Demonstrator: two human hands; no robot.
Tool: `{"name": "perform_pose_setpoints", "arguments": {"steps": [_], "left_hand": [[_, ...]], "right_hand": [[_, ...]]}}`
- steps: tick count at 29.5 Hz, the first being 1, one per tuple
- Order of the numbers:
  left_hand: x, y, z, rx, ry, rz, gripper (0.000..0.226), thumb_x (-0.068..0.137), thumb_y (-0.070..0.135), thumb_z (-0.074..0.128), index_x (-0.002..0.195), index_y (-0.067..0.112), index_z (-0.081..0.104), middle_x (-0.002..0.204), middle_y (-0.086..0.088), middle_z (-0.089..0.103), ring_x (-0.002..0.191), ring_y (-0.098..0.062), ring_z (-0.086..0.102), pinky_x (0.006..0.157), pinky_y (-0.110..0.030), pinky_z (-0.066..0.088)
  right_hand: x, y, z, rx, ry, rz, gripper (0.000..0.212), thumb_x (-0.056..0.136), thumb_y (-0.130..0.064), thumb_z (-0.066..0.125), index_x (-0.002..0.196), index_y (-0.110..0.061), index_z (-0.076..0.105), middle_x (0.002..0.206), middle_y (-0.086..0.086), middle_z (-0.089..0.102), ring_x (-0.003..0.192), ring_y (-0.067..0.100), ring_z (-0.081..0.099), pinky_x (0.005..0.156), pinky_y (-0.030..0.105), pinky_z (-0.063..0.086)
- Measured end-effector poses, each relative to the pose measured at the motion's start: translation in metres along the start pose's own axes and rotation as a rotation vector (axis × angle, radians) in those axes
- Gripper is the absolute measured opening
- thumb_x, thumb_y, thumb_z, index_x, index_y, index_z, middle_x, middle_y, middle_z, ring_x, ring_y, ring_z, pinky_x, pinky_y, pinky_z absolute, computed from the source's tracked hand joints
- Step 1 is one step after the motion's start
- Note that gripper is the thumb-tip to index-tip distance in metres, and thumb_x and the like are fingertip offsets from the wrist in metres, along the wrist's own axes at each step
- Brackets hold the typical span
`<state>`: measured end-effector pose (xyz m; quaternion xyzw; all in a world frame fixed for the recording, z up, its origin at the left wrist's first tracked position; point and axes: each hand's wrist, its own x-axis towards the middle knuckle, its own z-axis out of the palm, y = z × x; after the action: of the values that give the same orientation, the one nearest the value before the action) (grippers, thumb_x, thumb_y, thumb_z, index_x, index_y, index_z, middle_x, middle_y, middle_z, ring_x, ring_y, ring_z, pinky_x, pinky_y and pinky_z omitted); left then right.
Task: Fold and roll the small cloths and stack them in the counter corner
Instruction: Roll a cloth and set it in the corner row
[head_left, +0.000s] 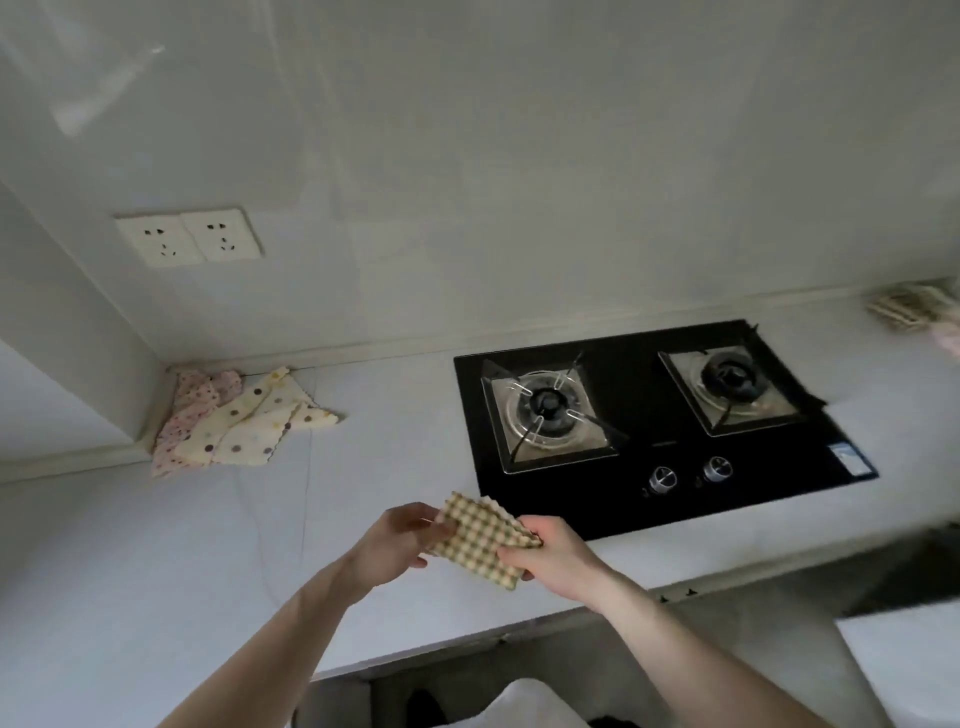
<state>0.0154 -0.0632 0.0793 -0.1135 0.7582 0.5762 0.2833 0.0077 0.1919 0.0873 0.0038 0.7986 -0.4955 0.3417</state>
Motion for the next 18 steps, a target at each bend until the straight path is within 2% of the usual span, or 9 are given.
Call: {"name": "perform_pose_setpoints", "arguments": {"steps": [4, 8, 11, 14, 16, 18], "left_hand": [[0.029, 0.057, 0.074, 0.042, 0.042, 0.101, 0.015, 0.091, 0.027, 0.077, 0.099, 0.015, 0.074, 0.094, -0.003, 0.077, 0.084, -0.016, 0.071, 0.073, -0.027, 0.055], [0.052, 0.113, 0.166, 0.041, -0.061, 0.179, 0.015, 0.093, 0.02, 0.075, 0.104, 0.01, 0.072, 0.097, -0.009, 0.077, 0.09, -0.023, 0.074, 0.079, -0.032, 0.058], [0.065, 0.152, 0.24, 0.037, -0.111, 0.2, 0.017, 0.094, 0.013, 0.073, 0.109, 0.006, 0.07, 0.102, -0.013, 0.076, 0.092, -0.022, 0.074, 0.08, -0.03, 0.06], [0.076, 0.184, 0.307, 0.018, -0.172, 0.196, 0.029, 0.087, 0.022, 0.081, 0.111, 0.011, 0.071, 0.105, -0.009, 0.077, 0.099, -0.023, 0.074, 0.086, -0.037, 0.061], [0.084, 0.2, 0.345, 0.089, -0.183, 0.221, 0.035, 0.079, 0.036, 0.085, 0.108, 0.018, 0.073, 0.102, -0.002, 0.077, 0.098, -0.021, 0.074, 0.086, -0.039, 0.061], [0.09, 0.217, 0.378, 0.173, -0.183, 0.248, 0.03, 0.08, 0.04, 0.084, 0.101, 0.021, 0.073, 0.095, 0.003, 0.077, 0.09, -0.016, 0.073, 0.08, -0.035, 0.059]], "right_hand": [[-0.038, 0.03, -0.068, 0.059, 0.11, -0.007, 0.013, 0.097, -0.033, 0.065, 0.107, -0.026, 0.07, 0.105, -0.008, 0.075, 0.096, 0.007, 0.072, 0.076, 0.023, 0.056], [-0.078, 0.074, -0.147, 0.054, 0.204, -0.003, 0.02, 0.101, -0.04, 0.058, 0.114, -0.028, 0.067, 0.109, -0.01, 0.072, 0.096, 0.01, 0.07, 0.077, 0.024, 0.059], [-0.11, 0.111, -0.206, 0.062, 0.241, 0.016, 0.02, 0.103, -0.042, 0.053, 0.103, -0.027, 0.067, 0.096, -0.008, 0.071, 0.083, 0.009, 0.069, 0.075, 0.028, 0.058], [-0.136, 0.144, -0.261, 0.014, 0.277, 0.014, 0.025, 0.105, -0.037, 0.052, 0.093, -0.019, 0.065, 0.085, -0.006, 0.067, 0.071, 0.0, 0.063, 0.069, 0.023, 0.055], [-0.147, 0.165, -0.293, -0.046, 0.294, 0.015, 0.031, 0.104, -0.04, 0.052, 0.1, -0.013, 0.067, 0.092, 0.005, 0.07, 0.075, 0.005, 0.062, 0.074, 0.034, 0.057], [-0.156, 0.182, -0.32, -0.073, 0.3, 0.012, 0.034, 0.103, -0.041, 0.051, 0.104, -0.012, 0.067, 0.099, 0.011, 0.07, 0.078, 0.01, 0.061, 0.081, 0.043, 0.059]]}}
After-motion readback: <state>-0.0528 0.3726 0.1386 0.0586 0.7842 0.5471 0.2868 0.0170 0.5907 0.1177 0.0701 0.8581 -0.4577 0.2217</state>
